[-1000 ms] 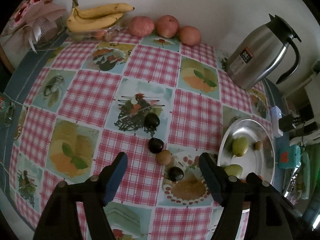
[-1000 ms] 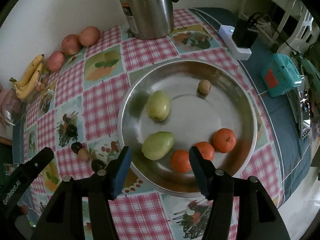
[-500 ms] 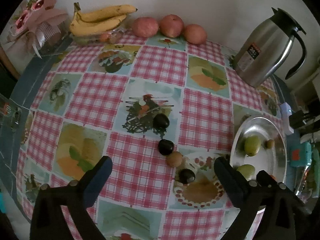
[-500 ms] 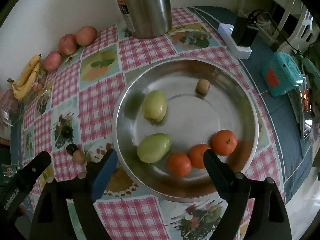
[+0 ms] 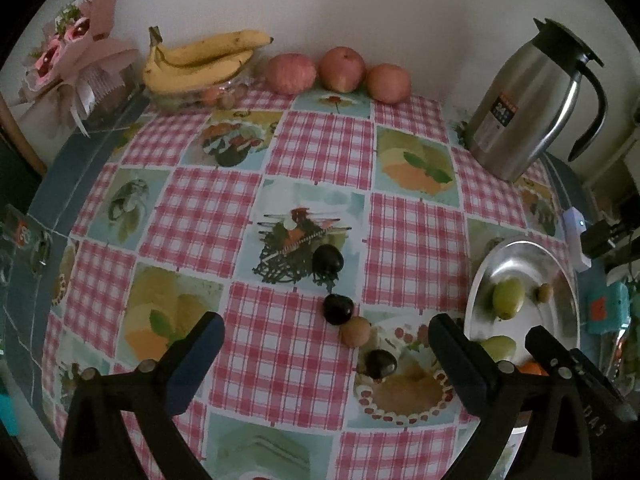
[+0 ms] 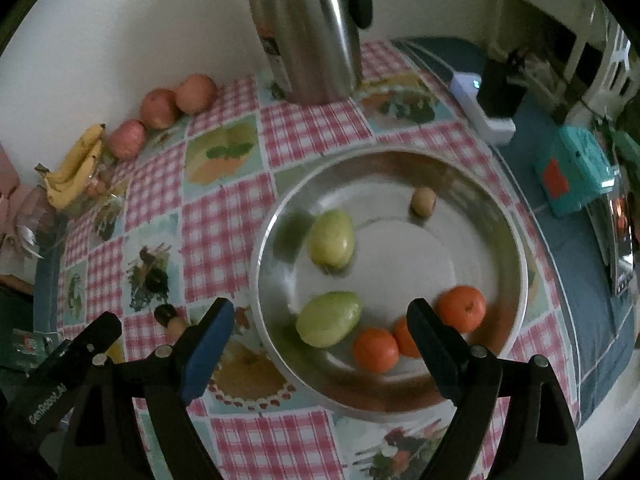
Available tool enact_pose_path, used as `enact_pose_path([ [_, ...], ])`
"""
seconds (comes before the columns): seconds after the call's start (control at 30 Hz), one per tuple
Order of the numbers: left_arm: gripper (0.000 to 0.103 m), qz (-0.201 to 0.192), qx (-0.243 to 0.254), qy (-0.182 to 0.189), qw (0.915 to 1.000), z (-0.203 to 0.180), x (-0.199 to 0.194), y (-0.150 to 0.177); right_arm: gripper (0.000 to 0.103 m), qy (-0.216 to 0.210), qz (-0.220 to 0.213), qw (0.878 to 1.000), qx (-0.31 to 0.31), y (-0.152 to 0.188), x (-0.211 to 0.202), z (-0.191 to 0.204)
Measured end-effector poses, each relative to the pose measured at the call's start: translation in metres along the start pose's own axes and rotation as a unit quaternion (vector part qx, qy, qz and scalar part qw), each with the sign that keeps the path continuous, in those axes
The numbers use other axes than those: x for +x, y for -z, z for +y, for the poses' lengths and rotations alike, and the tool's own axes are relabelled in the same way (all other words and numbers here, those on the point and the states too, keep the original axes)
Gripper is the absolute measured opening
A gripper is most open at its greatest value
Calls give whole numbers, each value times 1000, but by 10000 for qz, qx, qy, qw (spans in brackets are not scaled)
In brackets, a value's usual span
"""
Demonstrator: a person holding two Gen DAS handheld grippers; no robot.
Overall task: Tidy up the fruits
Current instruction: 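Withdraw both open tools back toward the remaining fruit, then grasp a dark plum with the right tool while the left grasps a brown kiwi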
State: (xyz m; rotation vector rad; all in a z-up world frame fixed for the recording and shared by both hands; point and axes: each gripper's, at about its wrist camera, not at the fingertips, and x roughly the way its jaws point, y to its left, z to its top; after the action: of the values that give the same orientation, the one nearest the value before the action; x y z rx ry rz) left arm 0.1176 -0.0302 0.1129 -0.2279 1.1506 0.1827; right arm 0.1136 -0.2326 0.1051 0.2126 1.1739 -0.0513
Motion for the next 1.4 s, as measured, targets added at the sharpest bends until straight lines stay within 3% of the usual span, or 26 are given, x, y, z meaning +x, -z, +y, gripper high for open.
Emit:
enact_pose_path([
  [0.4,103,-433,11,-172,9989,12,-8,-5,89,-81,-281,9982,-521,6,6,20],
  [0.87,103,-526,-373,-743,9951,73,-12,-13,89,-307,224,9945,-980,20,30,62],
  [1.23,103,-562,-717,-669,9936,104,-15,-18,89,-426,101,9851,-1662,32,29,114],
  [1.4,103,-544,-834,-476,9939,108,-13,-19,89,-764,127,9838,-1615,32,31,118],
])
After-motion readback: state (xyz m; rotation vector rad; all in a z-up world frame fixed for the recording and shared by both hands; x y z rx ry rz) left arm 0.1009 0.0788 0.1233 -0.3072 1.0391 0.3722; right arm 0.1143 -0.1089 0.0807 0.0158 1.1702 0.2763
